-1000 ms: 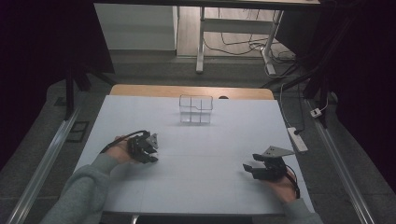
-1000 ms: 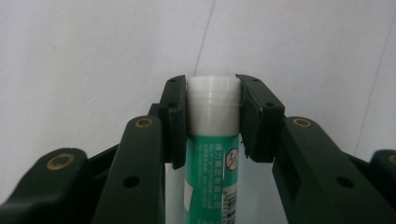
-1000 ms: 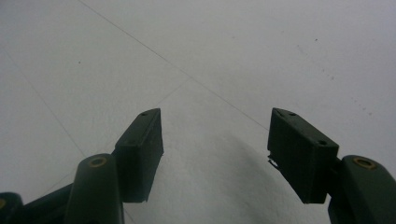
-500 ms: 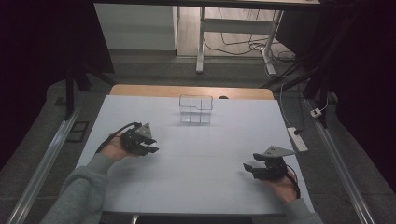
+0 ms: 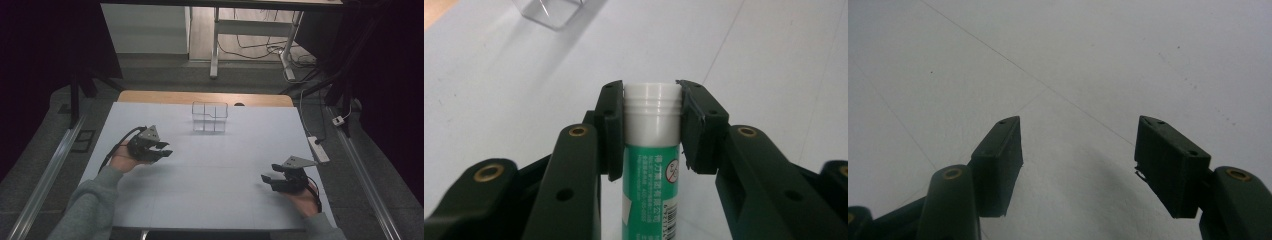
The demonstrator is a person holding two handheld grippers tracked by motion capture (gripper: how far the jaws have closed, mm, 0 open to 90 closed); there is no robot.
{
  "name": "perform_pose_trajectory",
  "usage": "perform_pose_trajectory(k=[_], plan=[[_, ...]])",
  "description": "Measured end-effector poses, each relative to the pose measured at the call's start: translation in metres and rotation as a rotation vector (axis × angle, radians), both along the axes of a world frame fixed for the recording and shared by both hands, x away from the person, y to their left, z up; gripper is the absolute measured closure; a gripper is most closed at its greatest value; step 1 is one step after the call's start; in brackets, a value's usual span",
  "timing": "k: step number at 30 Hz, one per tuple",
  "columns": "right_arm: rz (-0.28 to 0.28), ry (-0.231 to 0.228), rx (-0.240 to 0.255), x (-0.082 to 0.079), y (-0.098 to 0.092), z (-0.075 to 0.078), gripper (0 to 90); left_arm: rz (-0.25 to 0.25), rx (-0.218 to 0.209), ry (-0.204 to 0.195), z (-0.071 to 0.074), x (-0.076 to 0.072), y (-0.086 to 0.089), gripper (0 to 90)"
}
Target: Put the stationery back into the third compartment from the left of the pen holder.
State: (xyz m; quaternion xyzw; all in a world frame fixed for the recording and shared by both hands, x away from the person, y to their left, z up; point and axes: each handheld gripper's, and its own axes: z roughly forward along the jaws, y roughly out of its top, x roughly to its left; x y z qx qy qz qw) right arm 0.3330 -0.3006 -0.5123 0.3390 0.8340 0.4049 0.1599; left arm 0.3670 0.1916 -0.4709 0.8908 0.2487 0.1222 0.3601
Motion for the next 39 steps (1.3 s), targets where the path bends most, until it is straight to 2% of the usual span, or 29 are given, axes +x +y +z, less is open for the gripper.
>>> perform_pose_trajectory(k=[7,12,19,28,39], plan=[[0.002,0.000,-0.002,0.000,0.000,0.000,34.7,0.042,-0.112,-0.023,0.007,0.002,0.001,64.6],[-0.001,-0.005,-0.004,0.000,0.001,-0.001,34.7,0.061,-0.160,-0.034,0.008,0.004,-0.001,64.6],[0.000,-0.001,0.000,0.000,0.001,-0.001,34.7,0.075,-0.184,-0.047,0.010,0.008,-0.009,64.6],[0.003,0.000,0.000,0.000,0.001,-0.001,34.6,0.077,-0.212,-0.087,0.019,0.015,-0.023,64.6],[0.003,0.002,-0.007,0.001,0.000,-0.001,34.4,0.081,-0.247,-0.117,0.031,0.027,-0.041,64.6]])
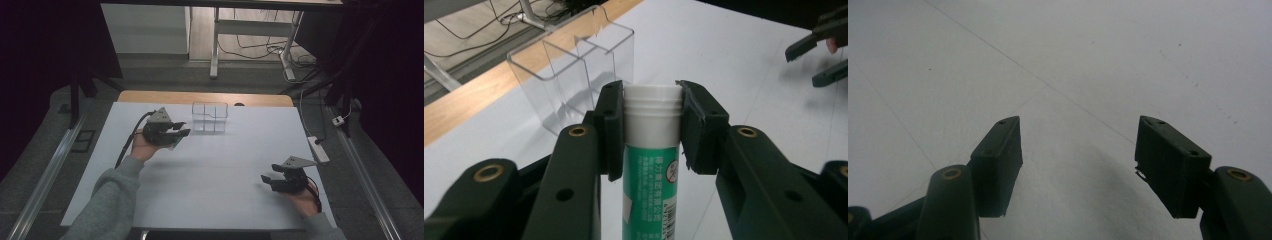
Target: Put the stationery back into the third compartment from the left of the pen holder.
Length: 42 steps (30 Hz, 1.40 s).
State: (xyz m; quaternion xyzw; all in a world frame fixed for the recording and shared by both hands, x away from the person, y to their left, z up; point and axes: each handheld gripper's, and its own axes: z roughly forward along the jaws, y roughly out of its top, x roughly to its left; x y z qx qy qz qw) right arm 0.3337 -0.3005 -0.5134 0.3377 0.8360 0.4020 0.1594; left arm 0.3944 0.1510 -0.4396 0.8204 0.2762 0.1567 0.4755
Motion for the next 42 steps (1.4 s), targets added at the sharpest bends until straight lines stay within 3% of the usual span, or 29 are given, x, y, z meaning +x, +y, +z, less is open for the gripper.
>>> perform_pose_trajectory(k=[6,16,20,42], plan=[[-0.003,-0.001,-0.002,0.000,-0.001,0.000,34.4,0.000,-0.024,-0.002,0.006,0.008,-0.009,64.5],[-0.005,-0.006,-0.001,0.000,-0.001,0.000,34.2,0.009,-0.011,-0.018,0.016,0.021,-0.026,64.5],[0.001,-0.007,0.006,0.000,-0.001,0.000,34.3,0.012,-0.024,-0.025,0.019,0.025,-0.031,64.5],[0.003,-0.012,0.012,-0.001,-0.002,0.001,34.3,0.030,-0.029,-0.022,0.028,0.052,-0.058,64.5]])
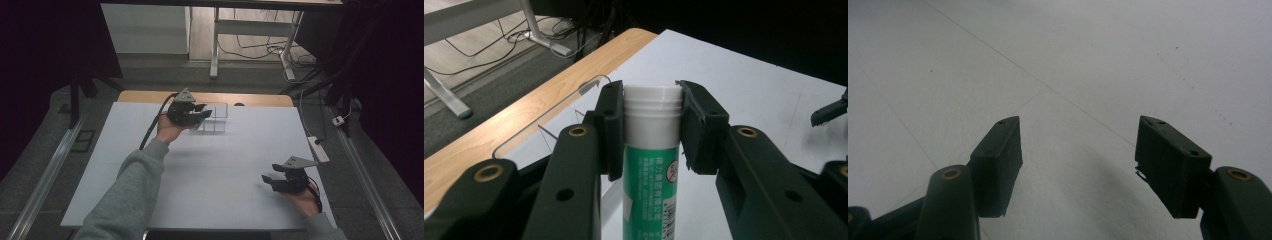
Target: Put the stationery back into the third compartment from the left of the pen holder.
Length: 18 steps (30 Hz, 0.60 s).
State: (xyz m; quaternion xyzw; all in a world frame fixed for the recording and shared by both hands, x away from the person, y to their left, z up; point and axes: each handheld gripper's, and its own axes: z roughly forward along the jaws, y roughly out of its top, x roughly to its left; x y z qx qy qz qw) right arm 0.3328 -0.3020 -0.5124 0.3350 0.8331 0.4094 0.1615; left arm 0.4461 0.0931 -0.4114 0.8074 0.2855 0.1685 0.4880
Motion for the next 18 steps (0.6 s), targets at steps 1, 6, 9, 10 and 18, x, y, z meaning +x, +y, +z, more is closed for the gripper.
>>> perform_pose_trajectory(k=[1,6,9,10,18], plan=[[0.001,-0.001,0.001,0.000,0.000,0.000,34.3,0.003,0.002,-0.002,0.001,0.001,-0.001,64.5],[0.002,-0.001,0.002,0.000,0.000,0.000,34.4,0.010,-0.005,-0.008,0.005,0.007,-0.004,64.5],[0.002,0.000,0.003,0.000,0.000,0.000,34.4,0.017,-0.012,-0.011,0.005,0.010,-0.007,64.5],[0.002,0.000,0.003,0.000,0.000,0.000,34.4,0.017,-0.015,-0.011,0.005,0.012,-0.007,64.5],[0.004,0.000,0.003,0.000,0.000,0.000,34.4,0.019,-0.030,-0.010,0.005,0.021,-0.020,64.6]])
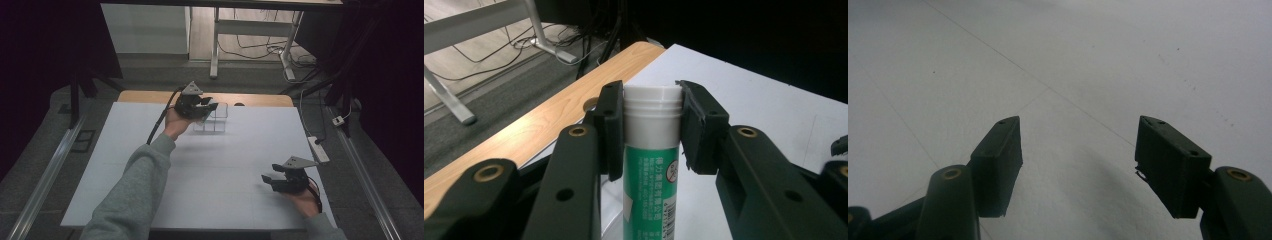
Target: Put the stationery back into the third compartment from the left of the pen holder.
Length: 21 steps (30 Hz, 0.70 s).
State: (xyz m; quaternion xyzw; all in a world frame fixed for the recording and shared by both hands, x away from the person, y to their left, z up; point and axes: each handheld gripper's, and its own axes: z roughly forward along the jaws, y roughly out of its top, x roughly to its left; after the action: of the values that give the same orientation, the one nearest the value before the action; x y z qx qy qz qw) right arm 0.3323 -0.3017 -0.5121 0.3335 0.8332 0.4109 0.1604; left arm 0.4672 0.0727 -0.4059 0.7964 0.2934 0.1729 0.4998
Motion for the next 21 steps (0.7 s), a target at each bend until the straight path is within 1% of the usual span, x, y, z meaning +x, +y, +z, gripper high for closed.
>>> perform_pose_trajectory(k=[4,7,9,11,12,15,17,21], plan=[[0.001,0.001,-0.001,0.000,0.000,0.000,34.5,-0.008,-0.008,-0.003,-0.001,0.004,-0.008,64.6],[-0.002,0.002,0.000,0.001,-0.001,0.000,34.5,-0.011,-0.002,0.000,-0.004,0.008,-0.014,64.5],[-0.002,0.005,-0.003,0.001,-0.001,0.000,34.4,-0.010,-0.006,0.005,-0.005,0.011,-0.016,64.5],[-0.001,0.004,-0.003,0.001,0.000,-0.001,34.4,-0.010,0.002,0.006,-0.005,0.014,-0.018,64.5],[-0.002,0.005,-0.009,0.001,-0.001,0.000,34.5,-0.010,0.001,0.007,-0.005,0.015,-0.019,64.5],[-0.001,0.006,-0.002,0.001,-0.001,-0.001,34.5,-0.015,-0.004,0.007,-0.005,0.018,-0.022,64.5],[-0.001,0.008,-0.001,0.001,-0.001,-0.001,34.5,-0.013,0.004,0.004,-0.005,0.020,-0.023,64.5],[-0.003,0.006,0.000,0.001,-0.001,-0.001,34.4,-0.007,0.004,0.005,-0.004,0.024,-0.023,64.4]])
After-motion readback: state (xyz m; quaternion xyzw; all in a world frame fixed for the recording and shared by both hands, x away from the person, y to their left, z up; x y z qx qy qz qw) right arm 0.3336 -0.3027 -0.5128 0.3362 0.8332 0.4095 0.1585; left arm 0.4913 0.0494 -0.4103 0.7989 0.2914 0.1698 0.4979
